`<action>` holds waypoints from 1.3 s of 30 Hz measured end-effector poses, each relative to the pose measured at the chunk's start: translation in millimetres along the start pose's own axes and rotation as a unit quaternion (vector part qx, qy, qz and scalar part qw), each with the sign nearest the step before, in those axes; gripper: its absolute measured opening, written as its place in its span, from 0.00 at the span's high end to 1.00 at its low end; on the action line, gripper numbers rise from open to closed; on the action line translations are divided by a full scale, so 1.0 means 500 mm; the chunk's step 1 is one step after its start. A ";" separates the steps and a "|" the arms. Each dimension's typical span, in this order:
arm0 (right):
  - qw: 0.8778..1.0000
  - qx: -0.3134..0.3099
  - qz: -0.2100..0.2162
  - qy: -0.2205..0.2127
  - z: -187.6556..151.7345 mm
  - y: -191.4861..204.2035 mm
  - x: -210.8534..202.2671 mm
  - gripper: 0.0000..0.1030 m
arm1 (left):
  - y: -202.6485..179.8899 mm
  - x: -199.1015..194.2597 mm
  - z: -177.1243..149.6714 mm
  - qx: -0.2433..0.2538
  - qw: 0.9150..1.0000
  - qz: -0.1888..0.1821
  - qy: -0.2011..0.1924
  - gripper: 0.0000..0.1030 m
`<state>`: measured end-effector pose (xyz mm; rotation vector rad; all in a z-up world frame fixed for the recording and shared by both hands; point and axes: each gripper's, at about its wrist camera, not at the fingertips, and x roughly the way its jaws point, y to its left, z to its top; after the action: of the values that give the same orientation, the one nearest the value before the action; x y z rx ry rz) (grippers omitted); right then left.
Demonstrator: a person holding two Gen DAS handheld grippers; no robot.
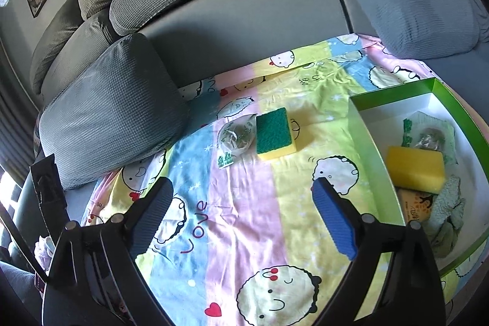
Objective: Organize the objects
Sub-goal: 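Withdraw the right gripper from the box over the green scouring pad, then close the right gripper on the green scouring pad and lift it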
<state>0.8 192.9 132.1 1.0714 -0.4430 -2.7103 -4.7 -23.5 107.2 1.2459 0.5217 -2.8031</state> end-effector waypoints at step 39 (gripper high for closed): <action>0.990 -0.027 -0.102 0.092 0.156 -0.045 0.438 0.10 | 0.112 0.080 0.019 -0.131 0.990 0.013 0.053 0.33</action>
<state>-212.2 167.4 39.8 1.4057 -0.2391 -2.7400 -29.8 -74.8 67.7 1.3370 0.8421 -2.5515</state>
